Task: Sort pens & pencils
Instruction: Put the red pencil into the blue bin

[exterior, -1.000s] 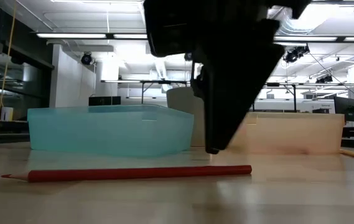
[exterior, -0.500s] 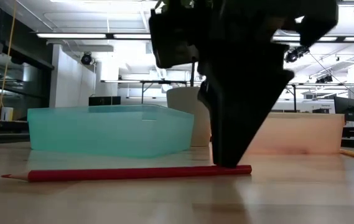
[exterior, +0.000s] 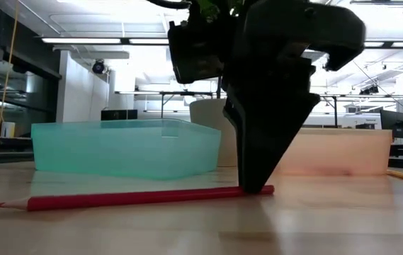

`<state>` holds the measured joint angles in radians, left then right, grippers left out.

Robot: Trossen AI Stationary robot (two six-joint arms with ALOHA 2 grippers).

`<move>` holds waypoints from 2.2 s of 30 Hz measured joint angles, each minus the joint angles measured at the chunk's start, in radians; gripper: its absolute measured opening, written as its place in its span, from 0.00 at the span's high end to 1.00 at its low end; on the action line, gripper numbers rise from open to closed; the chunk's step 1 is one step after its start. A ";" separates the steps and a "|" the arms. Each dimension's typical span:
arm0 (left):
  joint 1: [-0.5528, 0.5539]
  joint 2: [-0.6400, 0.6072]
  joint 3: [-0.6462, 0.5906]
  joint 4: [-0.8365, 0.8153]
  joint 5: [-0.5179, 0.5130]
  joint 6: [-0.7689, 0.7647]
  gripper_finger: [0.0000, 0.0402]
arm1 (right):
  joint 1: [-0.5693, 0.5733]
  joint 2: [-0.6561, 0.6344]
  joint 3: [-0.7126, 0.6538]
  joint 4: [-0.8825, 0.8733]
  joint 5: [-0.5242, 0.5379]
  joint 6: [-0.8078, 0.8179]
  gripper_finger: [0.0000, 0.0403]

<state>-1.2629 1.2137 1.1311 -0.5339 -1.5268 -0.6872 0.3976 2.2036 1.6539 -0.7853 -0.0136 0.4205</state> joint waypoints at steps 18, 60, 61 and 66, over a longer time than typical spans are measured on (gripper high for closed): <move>0.000 0.000 0.000 0.000 0.009 0.000 0.57 | -0.012 0.000 0.000 -0.015 0.032 0.003 0.78; 0.000 0.000 0.000 -0.004 0.016 0.001 0.57 | -0.161 0.001 0.323 -0.032 0.172 0.018 0.99; 0.000 0.000 0.000 -0.004 0.017 0.001 0.57 | -0.179 0.001 0.323 -0.039 0.172 0.029 0.99; 0.000 0.000 0.000 -0.004 0.029 0.001 0.57 | -0.254 0.001 0.323 -0.105 0.172 0.078 0.99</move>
<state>-1.2633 1.2140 1.1311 -0.5382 -1.4976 -0.6861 0.1437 2.2047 1.9774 -0.8906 0.1588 0.4989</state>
